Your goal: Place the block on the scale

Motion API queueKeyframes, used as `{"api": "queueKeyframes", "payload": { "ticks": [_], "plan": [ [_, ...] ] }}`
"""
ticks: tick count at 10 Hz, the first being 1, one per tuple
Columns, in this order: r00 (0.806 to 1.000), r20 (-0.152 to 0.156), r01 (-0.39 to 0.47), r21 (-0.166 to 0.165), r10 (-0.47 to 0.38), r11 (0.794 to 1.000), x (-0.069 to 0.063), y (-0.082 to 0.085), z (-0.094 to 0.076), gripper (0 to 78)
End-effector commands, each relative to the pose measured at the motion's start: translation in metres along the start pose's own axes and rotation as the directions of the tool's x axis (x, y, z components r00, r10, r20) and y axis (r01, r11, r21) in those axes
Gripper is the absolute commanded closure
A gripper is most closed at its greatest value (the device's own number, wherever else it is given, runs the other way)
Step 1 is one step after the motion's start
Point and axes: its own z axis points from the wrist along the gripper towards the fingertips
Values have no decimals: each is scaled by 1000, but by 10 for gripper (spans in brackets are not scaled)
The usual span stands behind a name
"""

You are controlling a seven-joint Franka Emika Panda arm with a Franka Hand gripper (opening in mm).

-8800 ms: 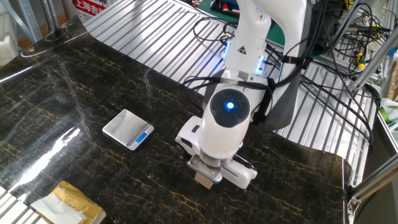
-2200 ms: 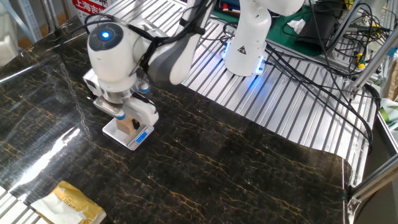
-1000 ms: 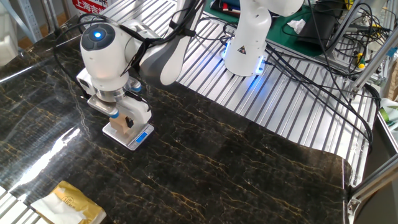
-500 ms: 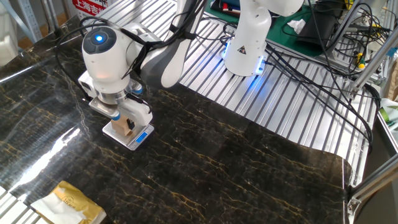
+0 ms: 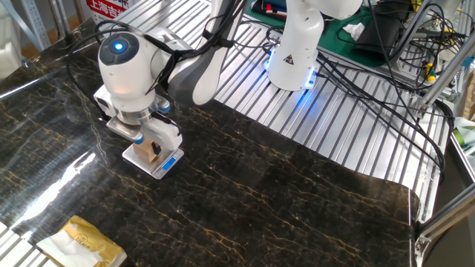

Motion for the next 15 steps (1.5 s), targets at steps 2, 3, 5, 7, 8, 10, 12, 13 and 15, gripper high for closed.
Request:
{"api": "queueKeyframes", "payload": {
  "ticks": [2, 3, 5, 7, 8, 10, 12, 13, 15],
  "plan": [
    [1000, 2, -17, 1, 17, 1000, -1, 2, -2, 764],
    [1000, 0, -20, 1, 20, 1000, -1, 2, -2, 764],
    [1000, -3, -24, -1, 24, 1000, -1, 3, -2, 764],
    [1000, -3, -29, 0, 29, 1000, 0, 3, -1, 764],
    [1000, -3, -29, 0, 29, 1000, 0, 4, 0, 764],
    [999, -11, -36, 1, 36, 999, 0, 4, 1, 764],
    [999, -12, -38, 3, 38, 999, 0, 4, 1, 764],
    [999, -12, -41, 3, 41, 999, 0, 4, 1, 764],
    [999, -13, -49, 10, 50, 999, 0, 4, 1, 764]
  ]
}}
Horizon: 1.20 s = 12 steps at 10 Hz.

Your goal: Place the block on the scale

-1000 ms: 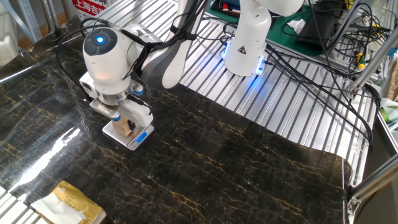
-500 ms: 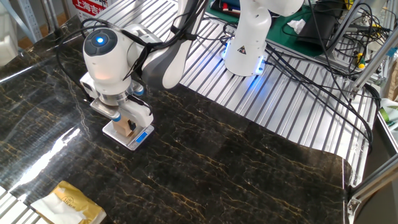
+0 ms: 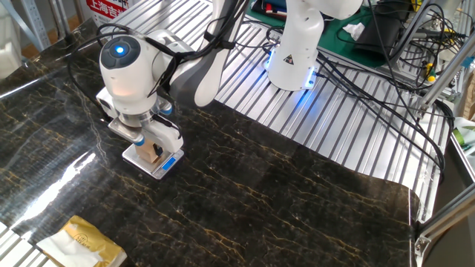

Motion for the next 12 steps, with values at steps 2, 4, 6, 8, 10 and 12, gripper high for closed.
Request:
{"api": "queueKeyframes", "payload": {
  "ticks": [2, 4, 6, 8, 10, 12],
  "plan": [
    [1000, 1, -16, 11, 16, 1000, -1, -1, -2, 764],
    [1000, -4, -15, 10, 15, 1000, -1, -1, -2, 764],
    [1000, -6, -15, 9, 15, 1000, -1, -1, -1, 764],
    [1000, -5, -17, 9, 17, 1000, -1, 0, -1, 764],
    [1000, -5, -17, 12, 17, 1000, -1, 0, 0, 764],
    [1000, -6, -17, 14, 17, 1000, -2, 0, 0, 764]
  ]
}}
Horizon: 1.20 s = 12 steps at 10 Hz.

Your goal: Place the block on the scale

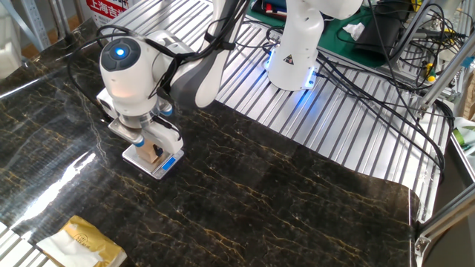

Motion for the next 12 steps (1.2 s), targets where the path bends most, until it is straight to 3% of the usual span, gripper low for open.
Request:
{"api": "queueKeyframes", "payload": {
  "ticks": [1, 12],
  "plan": [
    [1000, 4, 2, 3, -2, 1000, -2, 0, 0, 764],
    [1000, 21, -6, 12, 6, 1000, -2, 0, 0, 764]
  ]
}}
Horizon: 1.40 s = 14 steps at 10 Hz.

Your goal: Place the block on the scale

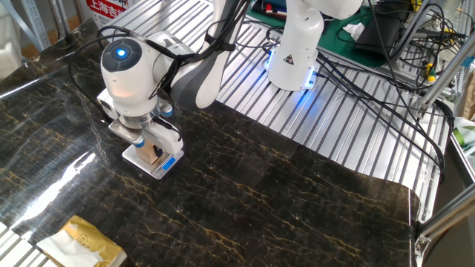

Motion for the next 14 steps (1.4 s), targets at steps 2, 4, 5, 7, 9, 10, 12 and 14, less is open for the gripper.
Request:
{"api": "queueKeyframes", "payload": {
  "ticks": [2, 4, 5, 7, 9, 10, 12, 14],
  "plan": [
    [1000, 15, -7, 14, 7, 1000, -1, -1, -2, 764],
    [1000, 15, -8, 14, 8, 1000, -1, -1, -2, 764],
    [1000, 15, -9, 14, 8, 1000, -1, -1, -2, 764],
    [1000, 14, -9, 15, 8, 1000, -1, -1, -2, 764],
    [1000, 16, -10, 22, 9, 1000, -1, -1, -2, 764],
    [1000, 16, -11, 23, 11, 1000, -1, -1, -2, 764],
    [1000, 16, -14, 23, 14, 1000, -1, 0, -2, 764],
    [1000, 16, -14, 23, 14, 1000, -1, 0, -2, 764]
  ]
}}
